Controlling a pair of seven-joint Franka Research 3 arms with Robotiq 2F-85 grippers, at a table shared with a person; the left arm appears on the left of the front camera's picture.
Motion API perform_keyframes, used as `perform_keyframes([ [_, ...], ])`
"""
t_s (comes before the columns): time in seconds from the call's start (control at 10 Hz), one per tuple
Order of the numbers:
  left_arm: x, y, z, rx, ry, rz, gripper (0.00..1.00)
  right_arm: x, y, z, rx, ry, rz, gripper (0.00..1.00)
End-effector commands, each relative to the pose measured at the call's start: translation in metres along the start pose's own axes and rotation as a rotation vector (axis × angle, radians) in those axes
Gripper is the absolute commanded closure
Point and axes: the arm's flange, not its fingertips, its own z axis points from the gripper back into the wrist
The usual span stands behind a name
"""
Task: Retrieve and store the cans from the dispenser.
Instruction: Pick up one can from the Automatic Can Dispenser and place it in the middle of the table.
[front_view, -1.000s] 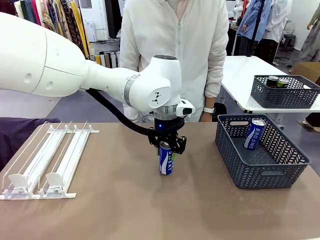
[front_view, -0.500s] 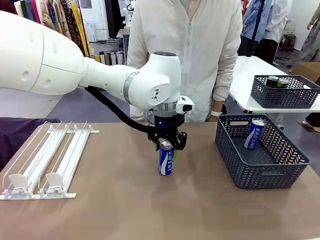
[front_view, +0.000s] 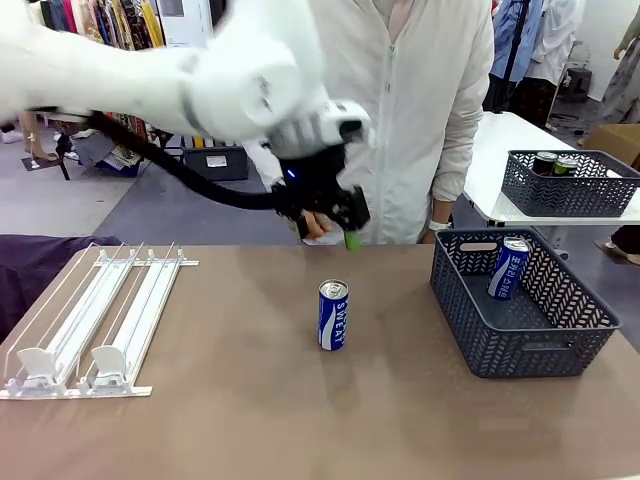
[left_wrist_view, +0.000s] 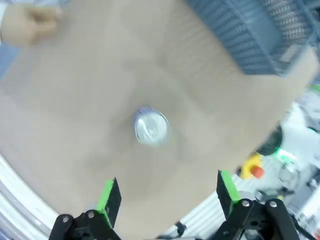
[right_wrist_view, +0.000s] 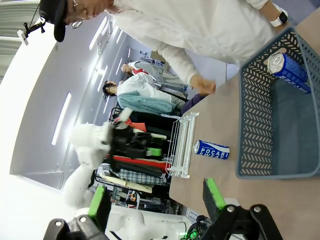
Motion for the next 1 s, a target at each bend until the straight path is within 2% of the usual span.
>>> perform_keyframes([
  [0.0, -0.078, 0.069, 0.069, -0.187, -0.05, 0.004, 0.0, 0.002, 0.001, -0.001, 0.017, -0.013, 0.025, 0.0],
  [0.2, -0.16, 0.154, 0.127, -0.347, -0.144, 0.097, 0.0, 0.002, 0.001, -0.001, 0.017, -0.013, 0.025, 0.0],
  [0.4, -0.271, 0.238, 0.158, -0.452, -0.297, 0.315, 0.0, 0.002, 0.001, -0.001, 0.017, -0.013, 0.025, 0.0],
  [0.5, -0.323, 0.27, 0.163, -0.495, -0.374, 0.444, 0.0, 0.002, 0.001, -0.001, 0.017, -0.013, 0.025, 0.0],
  [0.7, -0.413, 0.319, 0.155, -0.624, -0.493, 0.606, 0.0, 0.002, 0.001, -0.001, 0.017, -0.013, 0.025, 0.0],
  [0.8, -0.445, 0.336, 0.144, -0.676, -0.559, 0.651, 0.0, 0.002, 0.001, -0.001, 0.017, -0.013, 0.025, 0.0],
  [0.9, -0.455, 0.343, 0.135, -0.7, -0.548, 0.665, 0.0, 0.002, 0.001, -0.001, 0.017, -0.013, 0.025, 0.0],
])
